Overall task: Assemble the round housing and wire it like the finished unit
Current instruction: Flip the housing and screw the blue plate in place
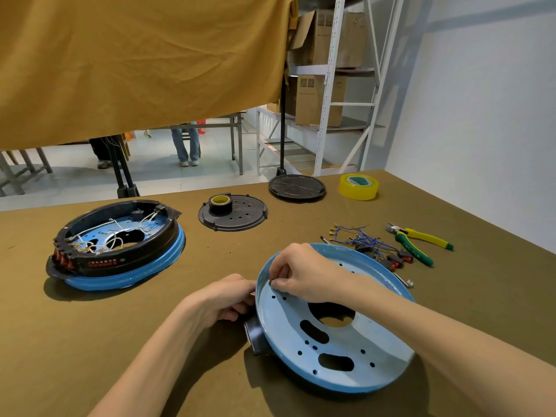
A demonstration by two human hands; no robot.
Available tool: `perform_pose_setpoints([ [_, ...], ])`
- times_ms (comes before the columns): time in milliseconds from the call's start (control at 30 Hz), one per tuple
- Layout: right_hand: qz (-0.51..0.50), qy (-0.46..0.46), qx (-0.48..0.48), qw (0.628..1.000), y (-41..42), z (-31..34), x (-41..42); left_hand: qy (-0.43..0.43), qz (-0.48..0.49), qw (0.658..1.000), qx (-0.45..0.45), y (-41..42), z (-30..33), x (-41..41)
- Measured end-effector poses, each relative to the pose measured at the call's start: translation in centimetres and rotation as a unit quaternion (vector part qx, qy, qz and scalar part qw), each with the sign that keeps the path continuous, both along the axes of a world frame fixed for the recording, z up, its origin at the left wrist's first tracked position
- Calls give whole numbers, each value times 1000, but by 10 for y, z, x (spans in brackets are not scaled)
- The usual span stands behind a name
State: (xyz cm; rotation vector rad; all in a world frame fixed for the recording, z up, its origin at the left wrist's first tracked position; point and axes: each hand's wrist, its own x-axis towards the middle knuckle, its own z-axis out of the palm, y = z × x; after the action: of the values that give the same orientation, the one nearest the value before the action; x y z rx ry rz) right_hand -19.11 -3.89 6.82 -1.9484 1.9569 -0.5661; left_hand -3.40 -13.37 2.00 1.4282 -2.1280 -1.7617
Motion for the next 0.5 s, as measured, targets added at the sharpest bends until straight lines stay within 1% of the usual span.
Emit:
perform_pose_setpoints([
  [200, -62, -9, -34, 997, -6, 2, 5, -4, 8, 1000, -5, -1, -2, -1],
  [333, -18, 10, -9, 1000, -3, 7, 6, -4, -3, 1000, -6, 0, -1, 0],
  [433, -16, 50, -26, 998, 0, 5, 4, -7, 4, 1000, -8, -1, -1, 0],
  [500, -8, 38, -23, 999, 2, 5, 1, -7, 3, 1000, -10, 0, -1, 0],
])
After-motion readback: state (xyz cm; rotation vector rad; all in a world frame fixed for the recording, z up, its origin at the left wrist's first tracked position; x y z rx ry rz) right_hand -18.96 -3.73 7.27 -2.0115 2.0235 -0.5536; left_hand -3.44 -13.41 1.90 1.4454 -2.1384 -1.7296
